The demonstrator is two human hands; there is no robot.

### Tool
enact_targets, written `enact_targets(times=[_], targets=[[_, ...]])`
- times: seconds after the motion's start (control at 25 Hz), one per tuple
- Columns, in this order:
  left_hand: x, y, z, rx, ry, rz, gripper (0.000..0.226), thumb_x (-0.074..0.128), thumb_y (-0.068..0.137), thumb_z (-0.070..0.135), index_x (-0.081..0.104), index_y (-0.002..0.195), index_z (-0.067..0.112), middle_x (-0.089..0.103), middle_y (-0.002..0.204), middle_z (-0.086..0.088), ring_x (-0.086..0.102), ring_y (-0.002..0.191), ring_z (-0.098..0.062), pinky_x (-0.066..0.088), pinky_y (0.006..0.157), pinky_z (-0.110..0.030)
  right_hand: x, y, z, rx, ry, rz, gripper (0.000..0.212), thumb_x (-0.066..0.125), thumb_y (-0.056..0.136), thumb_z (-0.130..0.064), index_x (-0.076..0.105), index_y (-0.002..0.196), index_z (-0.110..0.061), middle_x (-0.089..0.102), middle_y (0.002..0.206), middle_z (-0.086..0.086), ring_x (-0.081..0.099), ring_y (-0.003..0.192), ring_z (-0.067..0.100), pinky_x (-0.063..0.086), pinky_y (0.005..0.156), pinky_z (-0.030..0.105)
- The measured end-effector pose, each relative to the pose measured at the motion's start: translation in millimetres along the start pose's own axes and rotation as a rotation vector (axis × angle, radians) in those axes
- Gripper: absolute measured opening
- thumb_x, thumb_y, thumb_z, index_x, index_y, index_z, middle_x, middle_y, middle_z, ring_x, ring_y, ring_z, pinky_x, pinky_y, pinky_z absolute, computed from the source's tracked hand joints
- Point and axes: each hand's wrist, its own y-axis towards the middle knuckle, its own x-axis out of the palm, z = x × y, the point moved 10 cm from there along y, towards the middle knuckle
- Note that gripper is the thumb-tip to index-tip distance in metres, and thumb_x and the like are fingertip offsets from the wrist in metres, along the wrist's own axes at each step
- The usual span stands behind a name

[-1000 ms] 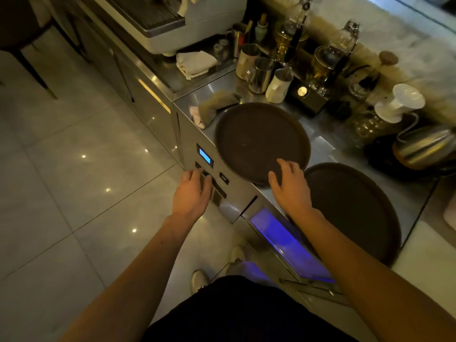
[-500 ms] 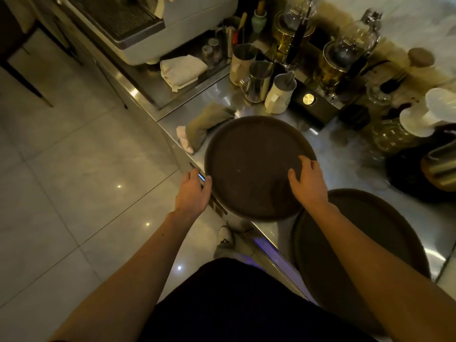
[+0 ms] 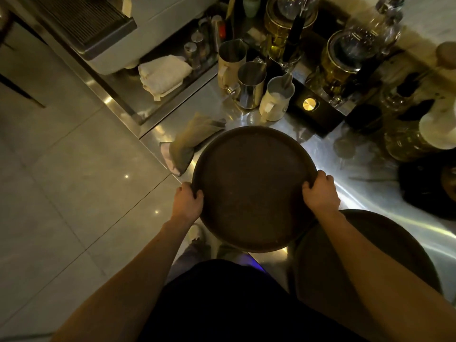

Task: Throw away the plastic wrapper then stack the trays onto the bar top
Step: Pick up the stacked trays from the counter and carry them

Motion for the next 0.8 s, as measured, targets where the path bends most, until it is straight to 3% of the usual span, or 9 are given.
enact_targets(times=[0.28, 0.52, 0.64, 0.8], targets=[[-13.7, 11.5, 6.3, 0.028, 0.076, 0.057, 0.023, 0.047, 0.098, 0.018, 0.056, 0.113, 0.004, 0.062, 0.098, -0.013, 0.061, 0.088, -0.025, 0.043, 0.068, -0.032, -11.5, -5.7, 17.6, 0.131, 0.31, 0.09, 0.027, 0.048, 0.089, 0.0, 0.059, 0.114, 0.001, 0.063, 0.114, 0.022, 0.061, 0.103, 0.04, 0.05, 0.087, 0.046], [-35.1, -3.0, 25.1, 0.135, 0.021, 0.187, 0.017, 0.048, 0.096, 0.016, 0.056, 0.107, 0.005, 0.063, 0.095, -0.015, 0.062, 0.087, -0.029, 0.053, 0.074, -0.043, -39.4, -22.4, 15.0, 0.089, 0.415, 0.186, 0.027, 0.046, 0.091, 0.0, 0.06, 0.114, -0.005, 0.064, 0.113, 0.016, 0.063, 0.099, 0.034, 0.053, 0.088, 0.046], [-42.3, -15.7, 31.1, 0.174, 0.003, 0.21, 0.017, 0.049, 0.096, 0.016, 0.054, 0.107, 0.004, 0.061, 0.091, -0.013, 0.06, 0.083, -0.027, 0.048, 0.069, -0.039, -49.6, -37.5, 17.8, 0.062, 0.449, 0.215, 0.028, 0.046, 0.092, -0.001, 0.059, 0.116, -0.006, 0.064, 0.111, 0.015, 0.065, 0.094, 0.032, 0.055, 0.086, 0.049], [-57.2, -36.4, 38.3, 0.256, -0.016, 0.232, 0.016, 0.052, 0.095, 0.015, 0.054, 0.108, 0.005, 0.058, 0.09, -0.009, 0.055, 0.081, -0.023, 0.041, 0.068, -0.034, -63.8, -70.9, 25.4, 0.062, 0.525, 0.265, 0.026, 0.046, 0.093, -0.001, 0.059, 0.115, -0.007, 0.061, 0.103, 0.008, 0.06, 0.089, 0.021, 0.052, 0.083, 0.036]])
